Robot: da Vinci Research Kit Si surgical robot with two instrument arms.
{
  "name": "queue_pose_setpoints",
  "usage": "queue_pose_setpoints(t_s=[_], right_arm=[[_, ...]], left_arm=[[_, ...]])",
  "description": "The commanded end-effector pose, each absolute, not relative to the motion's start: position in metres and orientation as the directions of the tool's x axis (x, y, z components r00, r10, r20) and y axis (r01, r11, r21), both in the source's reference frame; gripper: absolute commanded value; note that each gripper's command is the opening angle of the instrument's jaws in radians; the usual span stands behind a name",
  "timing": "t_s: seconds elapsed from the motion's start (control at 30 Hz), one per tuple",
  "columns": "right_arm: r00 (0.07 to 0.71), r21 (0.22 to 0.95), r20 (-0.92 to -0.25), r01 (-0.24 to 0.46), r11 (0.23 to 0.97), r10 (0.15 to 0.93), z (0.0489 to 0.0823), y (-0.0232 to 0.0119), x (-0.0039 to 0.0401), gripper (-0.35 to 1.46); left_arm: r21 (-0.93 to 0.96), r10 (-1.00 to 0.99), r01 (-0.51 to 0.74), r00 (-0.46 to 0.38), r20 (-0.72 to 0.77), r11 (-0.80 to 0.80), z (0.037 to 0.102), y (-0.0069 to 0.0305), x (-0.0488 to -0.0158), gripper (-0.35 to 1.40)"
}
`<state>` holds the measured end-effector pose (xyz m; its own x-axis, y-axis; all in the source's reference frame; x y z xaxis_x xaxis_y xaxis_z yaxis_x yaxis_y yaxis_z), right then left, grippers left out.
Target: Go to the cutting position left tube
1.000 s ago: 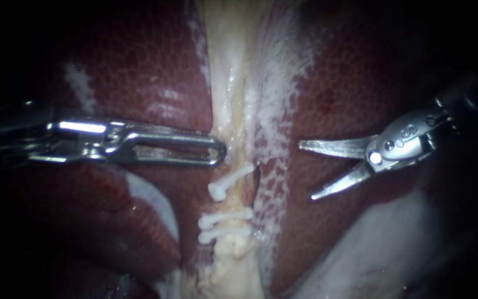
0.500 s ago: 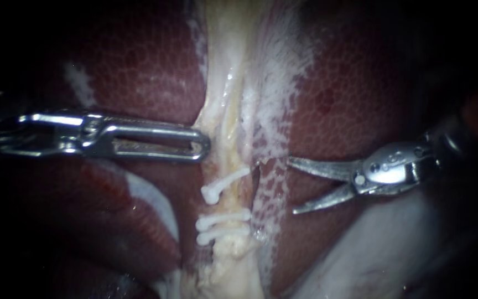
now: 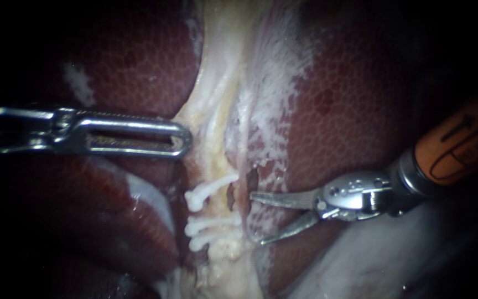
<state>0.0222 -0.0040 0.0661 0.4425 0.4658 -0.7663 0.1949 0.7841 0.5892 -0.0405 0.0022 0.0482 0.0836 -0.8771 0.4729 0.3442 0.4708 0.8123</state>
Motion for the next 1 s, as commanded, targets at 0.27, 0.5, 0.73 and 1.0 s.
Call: queue_pose_setpoints(t_s=[0.27,0.5,0.73,1.0], right_arm=[[0.445,0.591,-0.766,0.202,0.781,0.464,0.0668,-0.0036,0.0234,1.24],[0.444,0.590,-0.767,0.206,0.781,0.463,0.0670,-0.0035,0.0247,1.25],[0.443,0.592,-0.768,0.214,0.777,0.463,0.0669,-0.0035,0.0260,1.24],[0.442,0.593,-0.772,0.239,0.769,0.457,0.0666,-0.0036,0.0266,1.19]], left_arm=[[0.813,-0.876,0.342,0.082,0.474,0.472,0.0477,0.0019,-0.0400,-0.35],[0.813,-0.876,0.342,0.083,0.474,0.472,0.0474,0.0018,-0.0400,-0.35],[0.813,-0.876,0.341,0.083,0.475,0.472,0.0474,0.0017,-0.0399,-0.35],[0.812,-0.875,0.341,0.084,0.476,0.474,0.0478,0.0016,-0.0398,-0.35]])
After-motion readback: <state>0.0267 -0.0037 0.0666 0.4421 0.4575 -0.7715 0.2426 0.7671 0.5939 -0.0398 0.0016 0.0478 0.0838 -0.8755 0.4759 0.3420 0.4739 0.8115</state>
